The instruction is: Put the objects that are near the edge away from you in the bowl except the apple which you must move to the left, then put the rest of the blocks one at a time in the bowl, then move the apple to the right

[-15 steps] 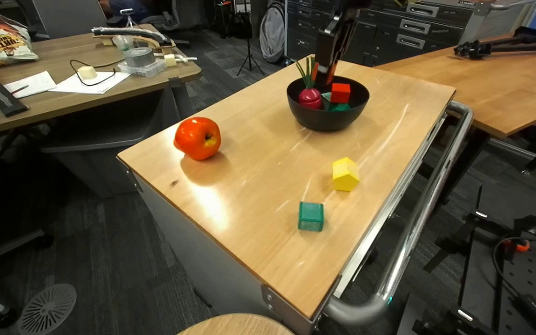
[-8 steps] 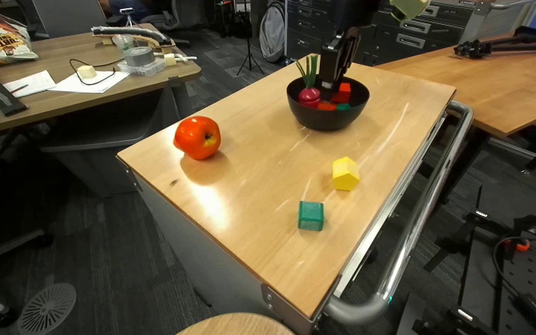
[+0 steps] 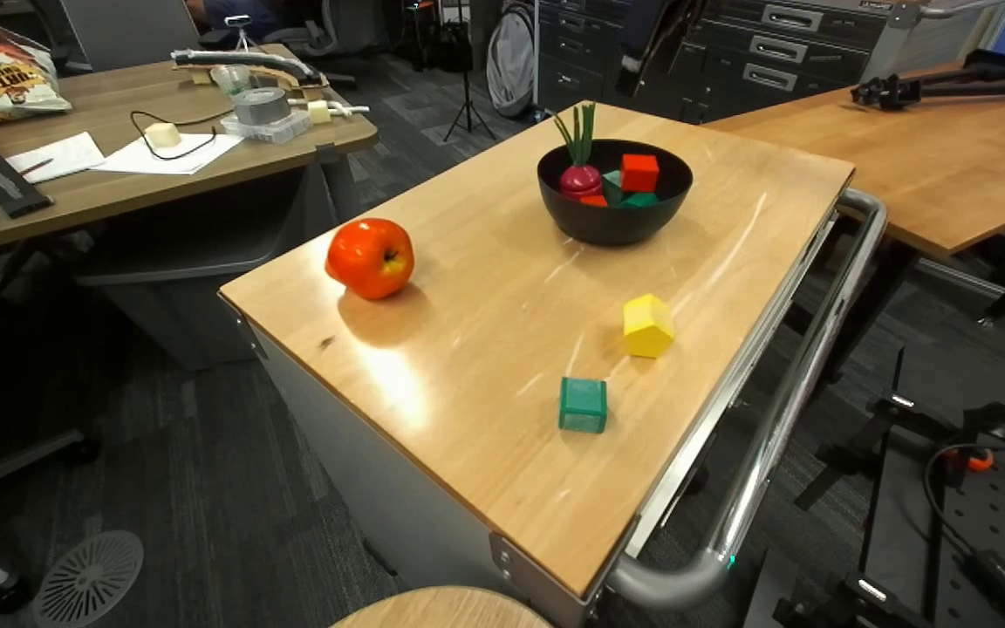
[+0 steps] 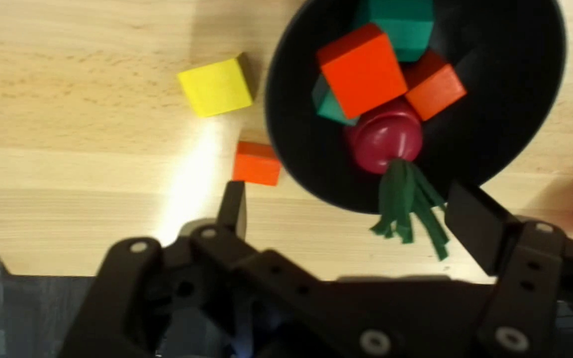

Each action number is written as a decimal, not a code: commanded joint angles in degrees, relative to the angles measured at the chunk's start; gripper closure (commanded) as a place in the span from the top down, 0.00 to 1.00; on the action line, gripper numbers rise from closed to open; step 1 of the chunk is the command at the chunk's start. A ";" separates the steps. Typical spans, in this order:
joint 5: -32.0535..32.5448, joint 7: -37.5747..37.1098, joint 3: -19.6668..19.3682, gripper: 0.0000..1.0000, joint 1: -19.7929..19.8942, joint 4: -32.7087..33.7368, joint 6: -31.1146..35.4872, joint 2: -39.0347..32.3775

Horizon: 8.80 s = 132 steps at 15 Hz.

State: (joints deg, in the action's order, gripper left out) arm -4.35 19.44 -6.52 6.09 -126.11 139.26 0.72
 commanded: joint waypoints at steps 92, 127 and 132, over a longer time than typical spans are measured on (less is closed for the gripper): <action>-3.12 -1.54 12.38 1.00 -16.19 -24.95 1.30 12.31; 32.95 -19.22 13.25 0.22 -5.73 -20.31 21.96 10.00; 57.81 -32.69 17.60 0.21 7.75 -10.92 24.09 2.94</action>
State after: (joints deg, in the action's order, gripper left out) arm 42.25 -4.88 8.69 7.98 -142.39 161.96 9.01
